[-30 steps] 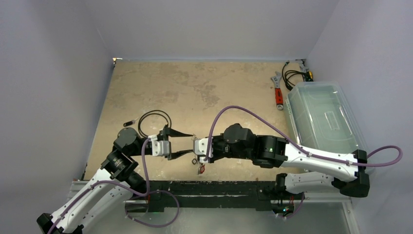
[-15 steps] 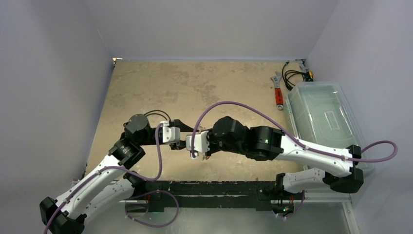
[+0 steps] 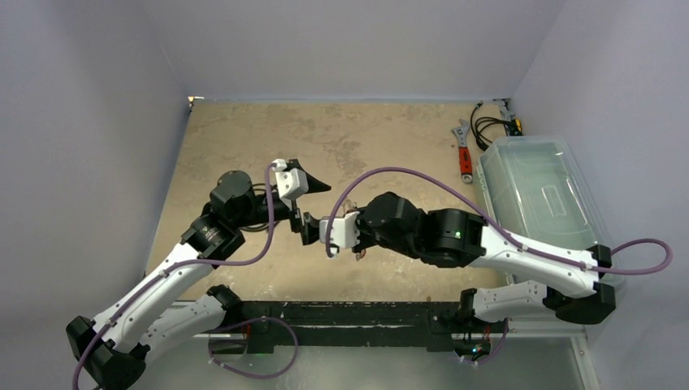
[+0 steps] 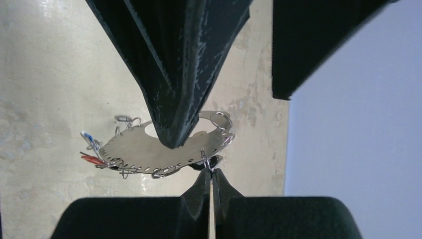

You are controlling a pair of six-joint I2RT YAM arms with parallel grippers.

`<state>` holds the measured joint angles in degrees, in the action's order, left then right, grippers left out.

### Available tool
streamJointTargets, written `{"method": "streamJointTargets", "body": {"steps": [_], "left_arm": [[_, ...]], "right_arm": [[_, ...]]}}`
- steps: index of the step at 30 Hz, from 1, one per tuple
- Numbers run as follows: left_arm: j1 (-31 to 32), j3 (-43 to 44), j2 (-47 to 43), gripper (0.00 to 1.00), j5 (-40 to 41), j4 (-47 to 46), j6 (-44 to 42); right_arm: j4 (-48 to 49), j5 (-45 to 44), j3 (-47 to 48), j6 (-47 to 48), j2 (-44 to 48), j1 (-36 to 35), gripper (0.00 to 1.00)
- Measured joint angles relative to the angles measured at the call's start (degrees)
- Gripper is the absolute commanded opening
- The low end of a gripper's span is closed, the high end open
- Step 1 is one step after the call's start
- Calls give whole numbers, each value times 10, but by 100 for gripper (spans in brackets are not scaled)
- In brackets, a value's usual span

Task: Put the keys on the keyring

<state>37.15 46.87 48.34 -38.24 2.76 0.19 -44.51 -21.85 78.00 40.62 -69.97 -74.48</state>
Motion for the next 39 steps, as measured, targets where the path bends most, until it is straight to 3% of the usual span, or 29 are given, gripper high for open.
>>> {"method": "streamJointTargets", "body": {"steps": [5,11,15,25,32,39], "left_arm": [[0,-9,-14,99,20,-15,17],[0,-5,-28,75,62,-9,-27],[1,58,38,71,38,10,-83],[5,1,40,59,-40,0,-128],[16,-11,40,33,-66,-29,-127],[19,-18,38,30,-73,-37,-127]], "right_arm": [[11,10,-8,5,43,14,0],[12,35,-8,0,41,19,0],[0,55,1,-10,21,19,0],[-22,80,28,-44,9,19,0],[-23,83,36,-51,-7,19,0],[-26,83,36,-51,-11,19,0]]}}
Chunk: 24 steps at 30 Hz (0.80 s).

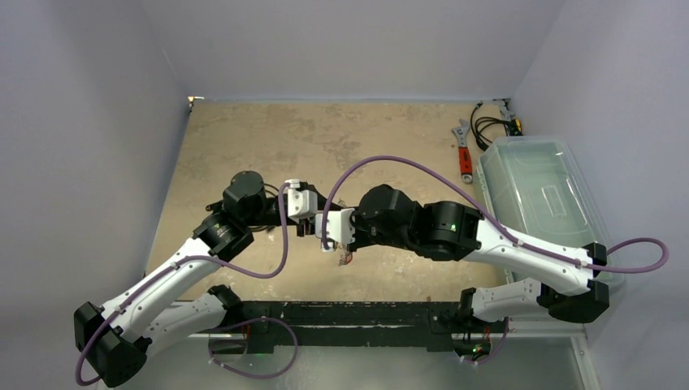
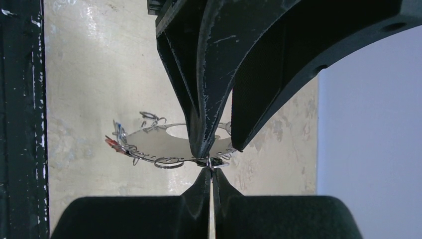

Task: Put the keys on the keyring

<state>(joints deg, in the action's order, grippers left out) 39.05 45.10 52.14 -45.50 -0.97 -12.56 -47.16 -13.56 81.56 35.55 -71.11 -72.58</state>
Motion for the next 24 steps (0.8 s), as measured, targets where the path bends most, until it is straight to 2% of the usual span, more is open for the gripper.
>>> {"method": "streamJointTargets", "body": {"steps": [6,12,17,20,24], "left_arm": [[0,0,0,30,-1,0,0],[0,0,8,23,-8,-7,2],[0,0,14,21,-13,-15,10],[0,0,15,27,-14,-17,11],[0,0,18,41,-14,-28,15]], "right_arm": [[0,-2,0,0,0,0,0],[-3,-2,1,0,-1,0,0],[-7,-4,3,0,-2,2,0],[-12,-4,7,0,-3,2,0],[-18,-3,14,-1,-9,2,0]]}}
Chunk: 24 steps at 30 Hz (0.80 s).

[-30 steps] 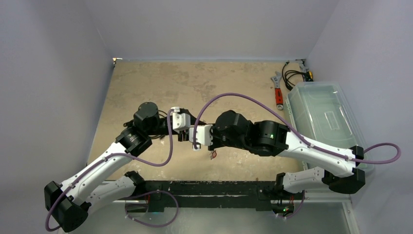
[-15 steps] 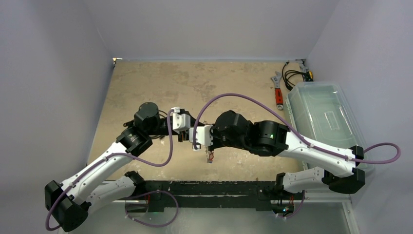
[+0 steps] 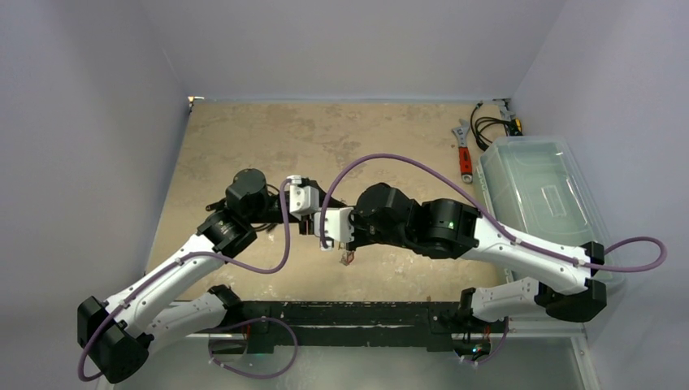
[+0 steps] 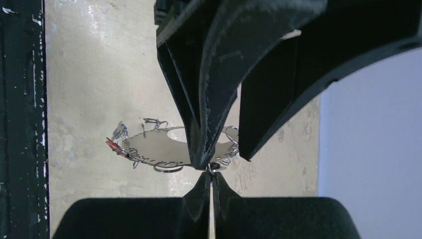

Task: Put the keys on the keyring

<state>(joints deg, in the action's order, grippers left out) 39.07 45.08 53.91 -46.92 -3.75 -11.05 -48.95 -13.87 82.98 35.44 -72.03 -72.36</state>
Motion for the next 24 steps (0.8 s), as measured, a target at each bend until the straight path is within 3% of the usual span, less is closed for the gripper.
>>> {"method": "streamJointTargets", "body": {"steps": [6,12,20,24], "left_arm": [[1,-11,2,47,9,3,3],[2,-24,-14,22,16,13,-1],[5,-24,-16,21,14,18,2],[5,-25,-16,10,14,17,2]], "right_arm": [[0,-2,6,-1,-23,-2,0],[1,-1,6,1,-26,-6,0],[1,-4,5,8,-26,-7,0],[2,-5,5,9,-25,-7,0]]}}
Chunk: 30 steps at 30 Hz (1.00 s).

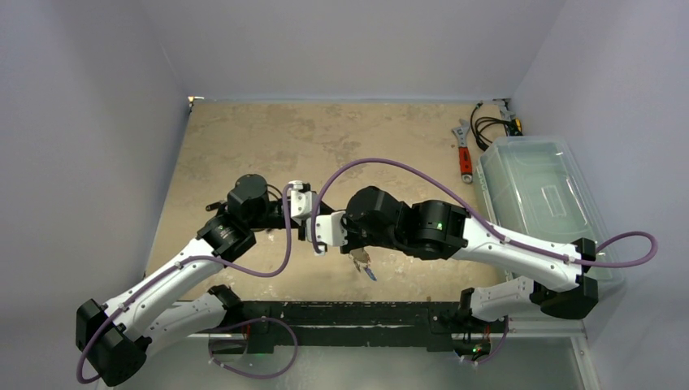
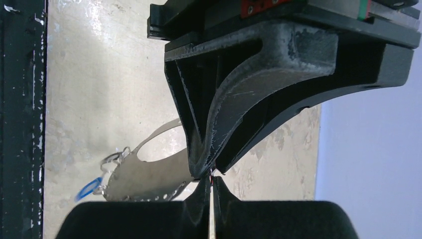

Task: Put the keys on the keyring

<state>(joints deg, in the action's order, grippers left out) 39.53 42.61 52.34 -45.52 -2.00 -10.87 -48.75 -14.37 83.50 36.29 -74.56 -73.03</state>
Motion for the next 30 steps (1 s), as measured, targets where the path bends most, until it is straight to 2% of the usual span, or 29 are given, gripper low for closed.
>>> {"method": "streamJointTargets", "body": {"steps": [1,3,4,7,11,16,19,24,30], "left_arm": [[0,0,0,5,0,0,0],[0,0,0,4,-5,0,4],[0,0,0,6,-5,0,5],[0,0,0,35,-5,-1,7],[0,0,0,38,0,-1,7],[0,-2,-5,32,10,0,7],[0,-2,-8,22,15,0,6],[0,-3,-12,1,16,6,8],[0,-3,-12,0,12,8,8]], "right_arm": [[0,0,0,1,0,0,0],[2,-2,-2,3,0,0,0],[3,-2,-2,4,1,0,0],[4,-3,-2,3,1,0,0],[4,-3,-2,-2,1,0,0],[5,-3,-2,-3,1,0,0],[7,-3,-2,-3,1,0,0],[8,-4,-2,0,1,-1,0],[9,-7,-2,5,1,-1,0]]}}
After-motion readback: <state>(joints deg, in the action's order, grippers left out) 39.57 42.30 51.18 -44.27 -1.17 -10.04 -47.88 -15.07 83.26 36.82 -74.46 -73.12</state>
